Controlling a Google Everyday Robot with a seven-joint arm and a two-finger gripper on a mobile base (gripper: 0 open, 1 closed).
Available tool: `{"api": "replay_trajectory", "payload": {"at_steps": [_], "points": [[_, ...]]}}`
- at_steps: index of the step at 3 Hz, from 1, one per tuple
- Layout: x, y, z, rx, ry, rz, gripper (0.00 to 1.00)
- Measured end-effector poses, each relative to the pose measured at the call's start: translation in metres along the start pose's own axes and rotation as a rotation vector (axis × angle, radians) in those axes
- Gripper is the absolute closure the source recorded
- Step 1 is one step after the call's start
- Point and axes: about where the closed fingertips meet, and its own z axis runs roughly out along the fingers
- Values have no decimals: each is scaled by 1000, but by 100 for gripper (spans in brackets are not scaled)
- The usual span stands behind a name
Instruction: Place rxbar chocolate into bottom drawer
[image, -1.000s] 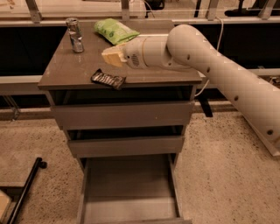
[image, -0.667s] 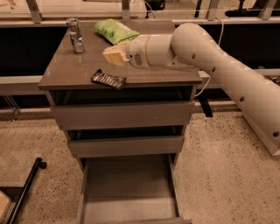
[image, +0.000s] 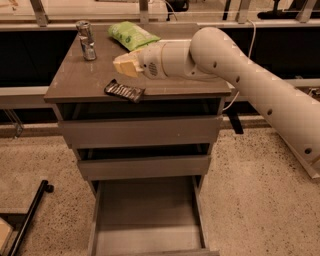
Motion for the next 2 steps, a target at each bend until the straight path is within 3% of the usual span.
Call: {"api": "replay_trajectory", "payload": {"at_steps": [2], "points": [[37,6,24,1,84,15,4]]}}
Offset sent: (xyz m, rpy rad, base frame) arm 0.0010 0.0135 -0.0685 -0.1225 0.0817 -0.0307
